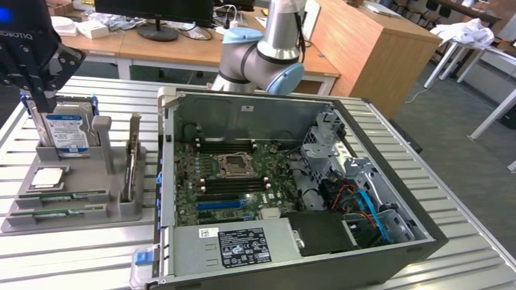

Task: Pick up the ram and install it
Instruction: 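Reach for the ram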

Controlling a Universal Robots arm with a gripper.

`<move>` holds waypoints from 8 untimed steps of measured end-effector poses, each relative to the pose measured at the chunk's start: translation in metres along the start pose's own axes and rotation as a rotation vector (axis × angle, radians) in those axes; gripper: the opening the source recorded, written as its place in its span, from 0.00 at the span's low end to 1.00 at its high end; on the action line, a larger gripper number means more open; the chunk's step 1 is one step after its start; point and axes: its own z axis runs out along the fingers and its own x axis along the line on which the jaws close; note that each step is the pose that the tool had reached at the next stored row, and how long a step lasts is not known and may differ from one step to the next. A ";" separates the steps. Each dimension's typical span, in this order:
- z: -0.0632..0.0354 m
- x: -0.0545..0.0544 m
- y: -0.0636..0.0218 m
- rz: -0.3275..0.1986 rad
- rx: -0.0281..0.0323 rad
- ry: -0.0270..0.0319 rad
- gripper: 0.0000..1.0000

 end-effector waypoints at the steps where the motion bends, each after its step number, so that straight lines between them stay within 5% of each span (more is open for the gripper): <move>1: -0.0001 0.000 -0.0017 0.000 0.0000 0.0000 0.10; 8: -0.0005 -0.001 -0.0129 0.000 0.0000 0.0000 0.10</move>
